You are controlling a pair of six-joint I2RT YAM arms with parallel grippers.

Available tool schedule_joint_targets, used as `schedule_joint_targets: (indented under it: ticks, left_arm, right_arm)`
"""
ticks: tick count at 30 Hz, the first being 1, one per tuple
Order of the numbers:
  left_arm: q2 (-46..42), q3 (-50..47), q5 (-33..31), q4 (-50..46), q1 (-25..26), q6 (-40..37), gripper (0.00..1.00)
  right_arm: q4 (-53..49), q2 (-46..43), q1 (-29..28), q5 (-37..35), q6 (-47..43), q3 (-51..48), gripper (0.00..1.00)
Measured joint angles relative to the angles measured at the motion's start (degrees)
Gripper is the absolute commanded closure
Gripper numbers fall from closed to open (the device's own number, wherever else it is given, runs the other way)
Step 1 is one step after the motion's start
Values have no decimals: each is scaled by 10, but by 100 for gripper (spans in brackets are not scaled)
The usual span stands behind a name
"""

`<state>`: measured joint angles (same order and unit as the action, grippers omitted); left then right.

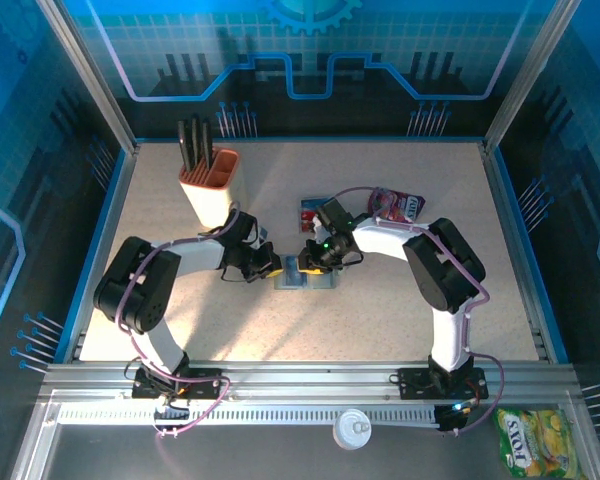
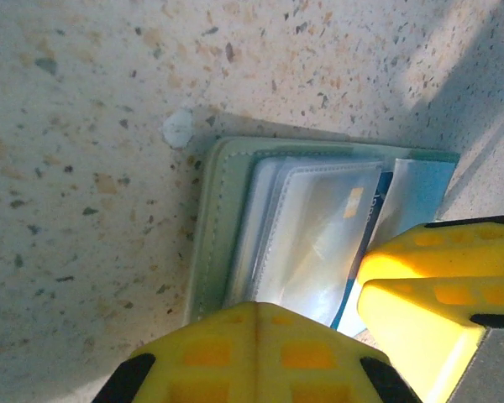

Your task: Take the credit cards out of the card holder

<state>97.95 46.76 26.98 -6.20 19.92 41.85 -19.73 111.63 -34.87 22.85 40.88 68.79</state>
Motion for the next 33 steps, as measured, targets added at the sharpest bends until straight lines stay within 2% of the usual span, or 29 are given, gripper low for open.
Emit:
schedule_joint_targets:
  ticks: [12, 33]
  left_arm:
    - [-30, 16, 3, -27, 11, 0, 99]
    - [11, 20, -2, -33, 31, 0, 100]
  right_arm:
    - [15, -18, 2, 8, 7, -5, 73]
    - [34, -19, 11, 22, 17, -26, 69]
